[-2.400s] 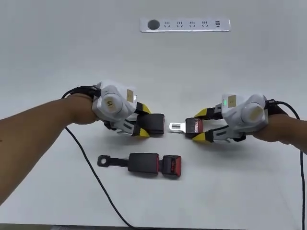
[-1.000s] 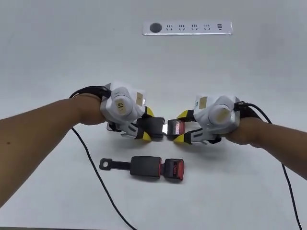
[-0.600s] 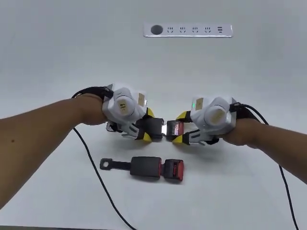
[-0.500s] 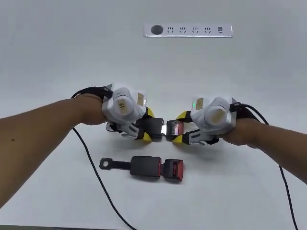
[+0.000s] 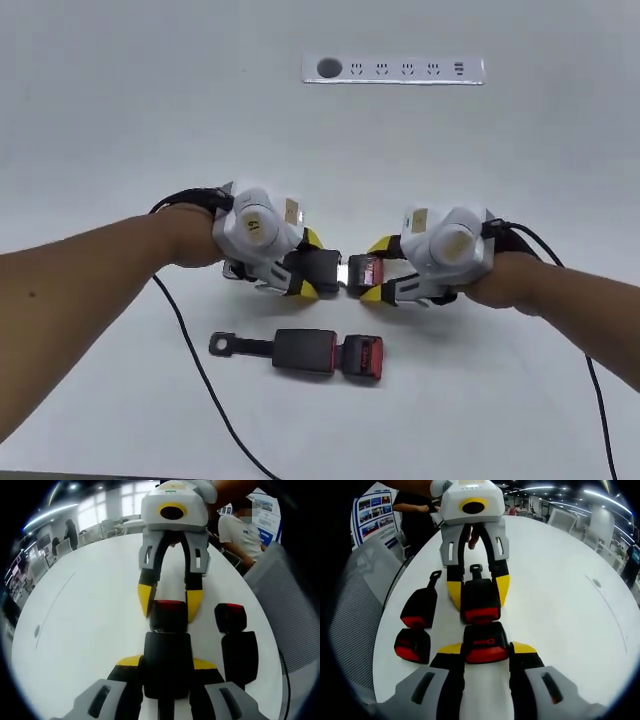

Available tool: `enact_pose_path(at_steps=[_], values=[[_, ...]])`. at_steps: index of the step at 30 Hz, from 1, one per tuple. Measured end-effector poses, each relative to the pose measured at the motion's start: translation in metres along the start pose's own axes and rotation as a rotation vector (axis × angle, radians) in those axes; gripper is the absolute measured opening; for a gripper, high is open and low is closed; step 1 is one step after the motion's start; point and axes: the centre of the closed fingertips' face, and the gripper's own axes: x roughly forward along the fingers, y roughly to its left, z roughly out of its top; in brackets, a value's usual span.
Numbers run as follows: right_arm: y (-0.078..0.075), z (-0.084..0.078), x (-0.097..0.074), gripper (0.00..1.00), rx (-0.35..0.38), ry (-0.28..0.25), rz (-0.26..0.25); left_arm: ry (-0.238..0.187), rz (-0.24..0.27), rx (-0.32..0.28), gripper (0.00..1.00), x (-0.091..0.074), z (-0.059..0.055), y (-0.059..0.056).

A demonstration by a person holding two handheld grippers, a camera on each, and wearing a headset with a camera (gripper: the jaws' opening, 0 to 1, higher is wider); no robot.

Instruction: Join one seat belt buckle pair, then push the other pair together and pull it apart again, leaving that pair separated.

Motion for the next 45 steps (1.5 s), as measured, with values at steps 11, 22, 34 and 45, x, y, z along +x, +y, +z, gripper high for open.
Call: enact_pose_path(at_steps=[11,22,34,45], values=[[0.003,-0.009,-0.016,0.33,0.004,0.012,0.009,-0.010,0.009,-0.010,0.36,-0.002,-0.001,-0.002],[-0.001,-0.007,-0.015,0.33,0.004,0.008,-0.002,-0.011,0.011,-0.012,0.36,-0.003,-0.002,-0.002],[-0.008,-0.031,-0.031,0.33,0.014,0.015,-0.027,-0.019,0.014,-0.022,0.36,-0.004,-0.002,-0.001],[-0.009,-0.054,-0.051,0.33,0.025,0.019,-0.043,-0.017,0.015,-0.024,0.36,-0.004,-0.001,-0.001]])
